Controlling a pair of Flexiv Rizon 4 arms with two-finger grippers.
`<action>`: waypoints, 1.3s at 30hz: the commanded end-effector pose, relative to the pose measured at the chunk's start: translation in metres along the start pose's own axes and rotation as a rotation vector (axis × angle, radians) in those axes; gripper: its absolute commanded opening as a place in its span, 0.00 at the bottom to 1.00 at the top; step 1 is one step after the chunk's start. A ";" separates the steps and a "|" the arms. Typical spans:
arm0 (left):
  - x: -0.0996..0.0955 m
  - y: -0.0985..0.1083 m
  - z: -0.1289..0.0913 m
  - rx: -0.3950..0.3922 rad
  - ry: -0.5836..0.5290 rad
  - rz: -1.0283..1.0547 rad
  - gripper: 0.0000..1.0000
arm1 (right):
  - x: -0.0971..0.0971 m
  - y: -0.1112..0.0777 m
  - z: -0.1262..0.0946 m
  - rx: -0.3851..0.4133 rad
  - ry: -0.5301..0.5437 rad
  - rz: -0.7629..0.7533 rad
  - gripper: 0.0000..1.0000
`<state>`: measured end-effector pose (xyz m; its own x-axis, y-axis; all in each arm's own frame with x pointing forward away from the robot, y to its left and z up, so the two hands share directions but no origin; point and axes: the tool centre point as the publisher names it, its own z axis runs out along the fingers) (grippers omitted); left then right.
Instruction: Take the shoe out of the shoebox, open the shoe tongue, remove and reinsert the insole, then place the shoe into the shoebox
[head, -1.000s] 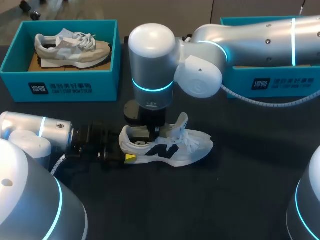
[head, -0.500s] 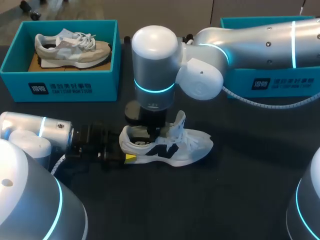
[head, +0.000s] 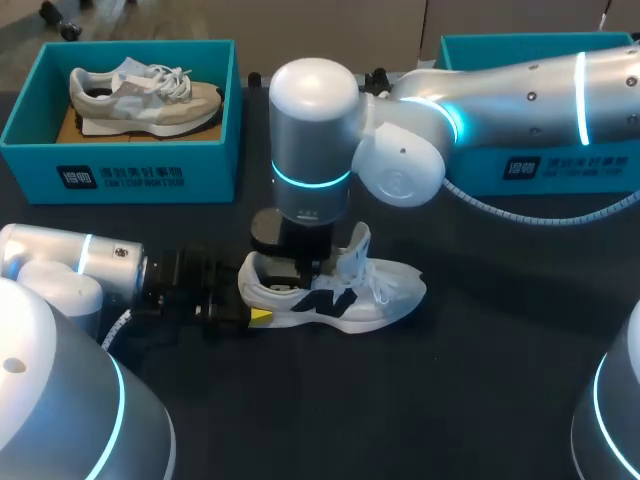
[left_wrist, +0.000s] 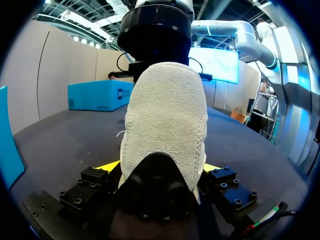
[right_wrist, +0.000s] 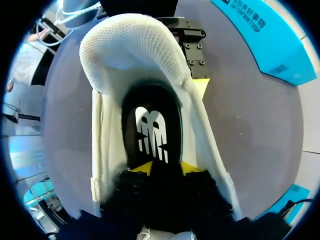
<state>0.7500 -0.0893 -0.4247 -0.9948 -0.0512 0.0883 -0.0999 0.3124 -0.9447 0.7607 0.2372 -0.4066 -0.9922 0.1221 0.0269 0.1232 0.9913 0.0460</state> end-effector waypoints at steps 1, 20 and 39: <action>0.001 0.000 0.000 0.001 -0.002 0.000 0.00 | 0.006 0.003 0.020 0.009 0.011 -0.001 0.00; 0.001 0.000 0.000 0.001 -0.002 0.000 0.00 | 0.018 -0.013 -0.046 -0.056 -0.090 -0.011 0.00; 0.001 0.000 0.000 0.001 -0.002 0.000 0.00 | 0.018 -0.012 -0.093 -0.131 -0.235 -0.012 0.00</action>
<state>0.7499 -0.0890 -0.4235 -0.9948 -0.0519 0.0880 -0.0998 0.3111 -0.9451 0.7509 0.2316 -0.3210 -0.9755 0.1276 -0.1792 0.1007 0.9832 0.1520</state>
